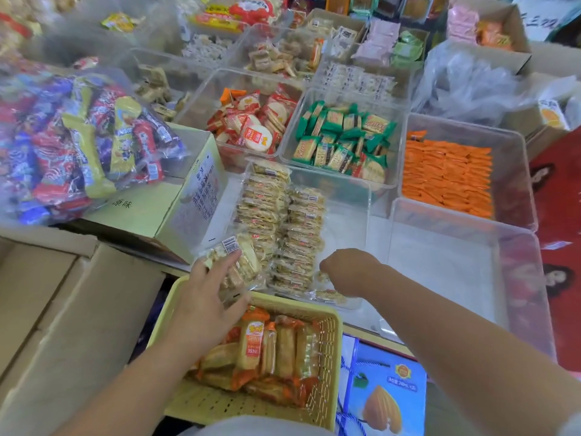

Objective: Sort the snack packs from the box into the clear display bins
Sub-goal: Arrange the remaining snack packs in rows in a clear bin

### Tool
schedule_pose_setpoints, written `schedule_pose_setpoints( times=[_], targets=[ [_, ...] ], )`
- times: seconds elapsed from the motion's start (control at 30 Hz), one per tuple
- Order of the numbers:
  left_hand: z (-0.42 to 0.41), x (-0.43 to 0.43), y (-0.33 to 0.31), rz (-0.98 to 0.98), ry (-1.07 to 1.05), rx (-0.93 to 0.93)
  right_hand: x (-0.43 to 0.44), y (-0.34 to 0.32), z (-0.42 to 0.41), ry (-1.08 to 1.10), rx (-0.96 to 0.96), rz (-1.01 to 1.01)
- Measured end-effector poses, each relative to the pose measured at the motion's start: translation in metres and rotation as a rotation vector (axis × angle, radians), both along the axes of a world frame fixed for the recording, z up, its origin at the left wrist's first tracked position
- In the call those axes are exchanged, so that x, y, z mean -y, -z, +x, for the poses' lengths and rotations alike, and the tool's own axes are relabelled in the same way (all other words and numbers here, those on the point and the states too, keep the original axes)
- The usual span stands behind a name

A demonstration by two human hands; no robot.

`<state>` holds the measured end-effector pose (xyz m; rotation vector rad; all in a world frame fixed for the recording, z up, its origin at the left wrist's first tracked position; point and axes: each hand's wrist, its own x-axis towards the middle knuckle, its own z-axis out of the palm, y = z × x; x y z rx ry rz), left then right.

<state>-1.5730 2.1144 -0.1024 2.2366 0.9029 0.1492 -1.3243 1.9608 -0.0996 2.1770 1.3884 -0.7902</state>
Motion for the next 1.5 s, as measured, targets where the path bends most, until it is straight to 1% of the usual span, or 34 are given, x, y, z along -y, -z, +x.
schedule_pose_setpoints(
  times=[0.13, 0.3, 0.5, 0.57, 0.63, 0.73, 0.8, 0.87, 0.93, 1.0, 1.03, 1.07, 1.1, 1.13, 1.17, 1.2, 1.23, 1.27, 1.33, 1.37, 1.43, 1.5],
  targets=[
    [-0.003, -0.001, 0.002, 0.014, 0.007, -0.041, -0.002, 0.016, 0.003, 0.013, -0.091, -0.051],
    [-0.003, 0.001, 0.001, -0.015, -0.012, -0.057, -0.005, 0.024, 0.004, 0.093, -0.155, -0.023],
    [0.0, 0.003, -0.007, -0.041, -0.019, -0.06, -0.005, 0.038, -0.015, 0.134, -0.147, -0.141],
    [0.0, 0.003, -0.008, -0.056, -0.019, -0.065, -0.007, 0.039, -0.019, 0.099, -0.128, -0.173],
    [-0.001, 0.002, -0.008, -0.068, -0.016, -0.065, -0.009, 0.041, -0.021, 0.141, -0.113, -0.181],
    [0.0, 0.0, -0.008, -0.124, -0.016, -0.035, -0.009, 0.041, -0.022, 0.227, -0.139, -0.17],
    [-0.001, 0.0, -0.01, -0.16, -0.033, 0.03, -0.012, 0.04, -0.023, 0.249, -0.157, -0.149],
    [-0.001, 0.002, -0.015, -0.154, -0.044, 0.114, -0.012, 0.029, -0.023, 0.265, -0.159, -0.122],
    [-0.002, 0.004, -0.02, -0.143, -0.07, 0.164, -0.011, 0.009, -0.023, 0.246, -0.149, -0.065],
    [-0.004, 0.008, -0.032, -0.075, -0.052, 0.23, -0.006, -0.01, -0.024, 0.309, -0.165, 0.085],
    [-0.004, 0.011, -0.041, -0.024, -0.013, 0.268, -0.002, -0.022, -0.029, 0.356, -0.204, 0.226],
    [-0.004, 0.014, -0.05, 0.041, 0.051, 0.303, 0.004, -0.032, -0.035, 0.451, -0.304, 0.402],
    [-0.003, 0.017, -0.057, 0.141, 0.137, 0.327, 0.009, -0.044, -0.044, 0.614, -0.493, 0.573],
    [-0.002, 0.021, -0.062, 0.276, 0.246, 0.345, 0.014, -0.056, -0.056, 0.82, -0.775, 0.687],
    [0.001, 0.026, -0.065, 0.421, 0.365, 0.364, 0.019, -0.065, -0.067, 0.986, -1.078, 0.726],
    [0.003, 0.031, -0.067, 0.529, 0.475, 0.377, 0.023, -0.071, -0.076, 1.082, -1.33, 0.727],
    [0.005, 0.036, -0.067, 0.583, 0.561, 0.373, 0.027, -0.073, -0.083, 1.13, -1.495, 0.727],
    [0.007, 0.04, -0.067, 0.598, 0.618, 0.353, 0.031, -0.074, -0.089, 1.178, -1.583, 0.762],
    [0.009, 0.048, -0.066, 0.59, 0.673, 0.299, 0.035, -0.073, -0.095, 1.311, -1.627, 0.892],
    [0.01, 0.051, -0.067, 0.579, 0.689, 0.288, 0.037, -0.072, -0.097, 1.369, -1.625, 0.952],
    [0.011, 0.053, -0.07, 0.548, 0.706, 0.319, 0.042, -0.069, -0.098, 1.414, -1.606, 1.024],
    [0.011, 0.055, -0.074, 0.478, 0.651, 0.373, 0.048, -0.065, -0.097, 1.441, -1.563, 1.082]
  ],
)
